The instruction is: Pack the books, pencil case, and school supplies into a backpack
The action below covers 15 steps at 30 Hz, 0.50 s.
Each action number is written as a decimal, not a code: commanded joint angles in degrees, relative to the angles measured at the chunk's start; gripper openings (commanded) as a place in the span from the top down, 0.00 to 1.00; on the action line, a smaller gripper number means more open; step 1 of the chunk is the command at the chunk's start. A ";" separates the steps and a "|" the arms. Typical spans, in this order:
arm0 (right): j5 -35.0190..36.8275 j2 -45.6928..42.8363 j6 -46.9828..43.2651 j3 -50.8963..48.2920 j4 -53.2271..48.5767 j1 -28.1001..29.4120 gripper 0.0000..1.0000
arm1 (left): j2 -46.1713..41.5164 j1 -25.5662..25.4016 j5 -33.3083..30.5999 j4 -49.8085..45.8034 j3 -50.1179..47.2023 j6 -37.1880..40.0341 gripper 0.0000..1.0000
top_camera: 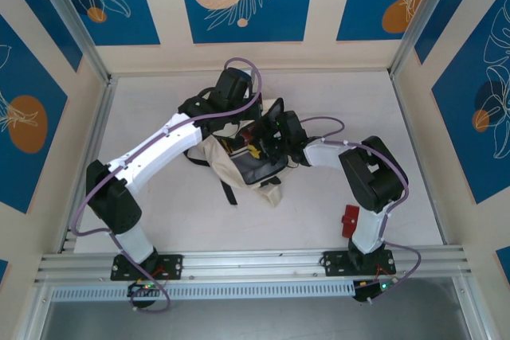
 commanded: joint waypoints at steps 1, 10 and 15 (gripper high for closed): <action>-2.49 0.28 -2.34 1.16 0.41 -0.53 0.81 | -2.23 0.67 1.49 2.75 -0.51 -0.26 1.00; 3.53 -13.68 -9.08 -10.72 -5.57 -1.78 0.60 | -3.86 1.54 4.85 3.27 -3.79 -0.75 0.93; 14.46 -24.72 -13.24 -15.98 -17.92 -1.70 0.50 | -4.87 2.74 5.83 3.20 -6.15 -1.89 0.79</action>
